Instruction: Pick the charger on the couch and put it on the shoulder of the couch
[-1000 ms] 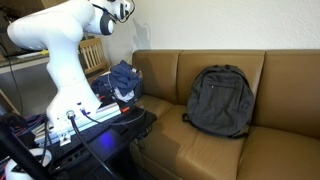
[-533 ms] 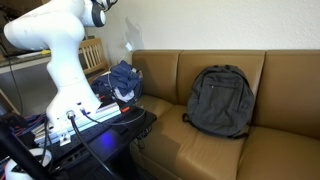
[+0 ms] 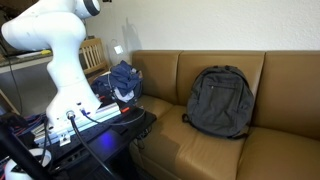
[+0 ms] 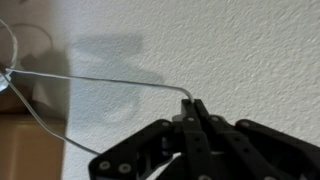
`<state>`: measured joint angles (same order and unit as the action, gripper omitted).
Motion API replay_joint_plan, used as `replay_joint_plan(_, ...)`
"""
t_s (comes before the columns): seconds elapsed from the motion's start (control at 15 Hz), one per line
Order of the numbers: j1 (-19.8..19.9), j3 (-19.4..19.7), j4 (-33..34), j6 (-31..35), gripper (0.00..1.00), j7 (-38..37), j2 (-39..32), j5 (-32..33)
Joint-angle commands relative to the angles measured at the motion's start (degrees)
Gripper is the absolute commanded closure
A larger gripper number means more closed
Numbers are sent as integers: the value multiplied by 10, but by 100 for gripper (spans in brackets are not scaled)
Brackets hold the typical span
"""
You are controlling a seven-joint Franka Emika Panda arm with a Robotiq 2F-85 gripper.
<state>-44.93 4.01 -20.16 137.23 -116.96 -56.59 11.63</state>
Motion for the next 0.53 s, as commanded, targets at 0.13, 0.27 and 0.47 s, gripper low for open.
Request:
replay_joint_plan(0.13,7,27,-14,-114,99,-125,-5,-11)
replay_joint_plan(0.27,15,10,-17,-140,99,-156,-16,-30)
replay_joint_plan(0.47,31,-20,6,-154,99,-193,-55,-72)
